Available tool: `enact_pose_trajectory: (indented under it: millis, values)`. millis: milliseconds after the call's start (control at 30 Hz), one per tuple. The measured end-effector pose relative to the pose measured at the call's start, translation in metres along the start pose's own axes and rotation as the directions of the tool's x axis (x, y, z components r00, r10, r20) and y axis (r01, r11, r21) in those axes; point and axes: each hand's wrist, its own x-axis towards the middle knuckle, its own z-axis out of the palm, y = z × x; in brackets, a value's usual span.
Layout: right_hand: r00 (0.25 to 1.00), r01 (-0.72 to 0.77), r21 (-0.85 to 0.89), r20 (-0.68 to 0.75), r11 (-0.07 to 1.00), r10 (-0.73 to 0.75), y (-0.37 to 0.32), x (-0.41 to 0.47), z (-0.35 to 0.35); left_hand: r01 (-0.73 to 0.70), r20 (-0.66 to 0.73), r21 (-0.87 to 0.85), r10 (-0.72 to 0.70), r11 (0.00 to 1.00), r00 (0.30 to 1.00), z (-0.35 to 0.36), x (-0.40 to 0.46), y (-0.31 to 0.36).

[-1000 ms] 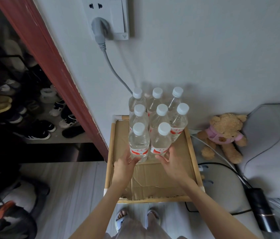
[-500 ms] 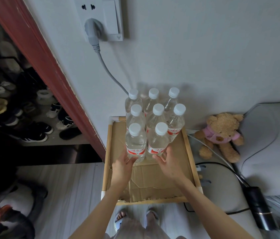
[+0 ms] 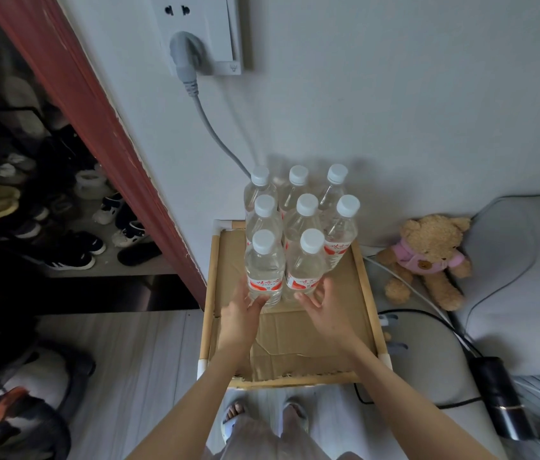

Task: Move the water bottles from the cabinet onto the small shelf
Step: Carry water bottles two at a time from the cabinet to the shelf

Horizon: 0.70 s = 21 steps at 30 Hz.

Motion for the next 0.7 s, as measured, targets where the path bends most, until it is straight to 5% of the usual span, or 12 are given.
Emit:
enact_pose_trajectory:
  millis: [467,533,600,700]
  values:
    - [0.997,0.016,-0.382,0.072,0.924,0.012,0.003,-0.011,-0.025,-0.038,0.101,0.369,0.000,0.929,0.995,-0.014,-0.005,-0.002]
    - [0.998,0.032,-0.597,0.067,0.802,0.010,0.010,-0.017,-0.030,-0.039,0.043,0.402,0.023,0.915,0.999,-0.014,-0.017,-0.005]
    - [0.989,0.149,-0.814,0.130,0.562,-0.073,0.021,-0.025,-0.035,-0.061,-0.054,0.485,0.099,0.872,0.994,-0.014,-0.036,-0.009]
    - [0.935,0.351,-0.858,0.300,0.376,-0.188,0.035,-0.038,-0.040,-0.054,-0.168,0.593,0.188,0.803,0.968,-0.018,-0.073,-0.022]
